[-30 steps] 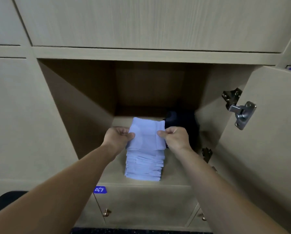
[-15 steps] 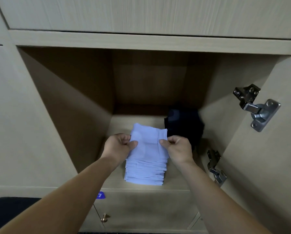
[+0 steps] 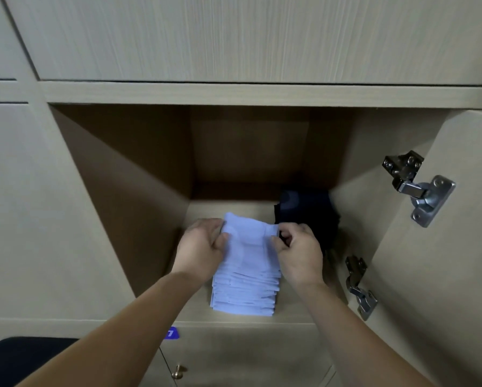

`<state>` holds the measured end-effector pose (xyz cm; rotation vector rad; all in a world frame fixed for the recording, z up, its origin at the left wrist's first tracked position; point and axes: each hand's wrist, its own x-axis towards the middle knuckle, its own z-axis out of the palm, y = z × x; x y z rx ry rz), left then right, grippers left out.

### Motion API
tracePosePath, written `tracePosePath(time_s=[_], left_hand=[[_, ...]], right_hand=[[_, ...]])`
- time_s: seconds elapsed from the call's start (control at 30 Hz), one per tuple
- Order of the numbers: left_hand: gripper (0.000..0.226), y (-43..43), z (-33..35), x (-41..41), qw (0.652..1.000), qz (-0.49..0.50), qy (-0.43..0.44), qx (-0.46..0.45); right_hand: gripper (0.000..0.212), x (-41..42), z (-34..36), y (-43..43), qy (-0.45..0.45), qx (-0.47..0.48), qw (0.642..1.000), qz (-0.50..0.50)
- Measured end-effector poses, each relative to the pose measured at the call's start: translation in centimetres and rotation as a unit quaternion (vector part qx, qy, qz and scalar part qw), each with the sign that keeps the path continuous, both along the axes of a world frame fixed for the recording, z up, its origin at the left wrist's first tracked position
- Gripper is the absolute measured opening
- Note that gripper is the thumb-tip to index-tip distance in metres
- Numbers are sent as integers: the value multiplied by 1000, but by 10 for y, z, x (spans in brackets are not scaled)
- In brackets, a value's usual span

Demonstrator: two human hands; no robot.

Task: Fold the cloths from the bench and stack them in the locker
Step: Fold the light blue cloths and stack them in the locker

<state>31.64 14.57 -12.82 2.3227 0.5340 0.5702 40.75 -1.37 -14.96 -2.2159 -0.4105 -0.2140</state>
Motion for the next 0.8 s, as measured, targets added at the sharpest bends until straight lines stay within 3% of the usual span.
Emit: tracePosePath(time_s=[0.13,0.27,0.37,0.57,0.8], left_hand=[[48,1,1,10,983,-106,44,146],[54,9,-9,17,947,-163,161,225],[57,13,-26,12,952,-164,199,166],[56,11,-52,11,978,-154,138,26],[56,11,-51,7,980,-142,128,48]], right_hand=[[37,-5,4,-1,-103,-146,977,114],[53,-3,2,-2,-78,-254,944,195],[57,-4,-8,-2,-42,-288,932,216],[56,-2,-27,1,-35,-256,942,215],[53,-4,-28,2,-34,-251,944,212]])
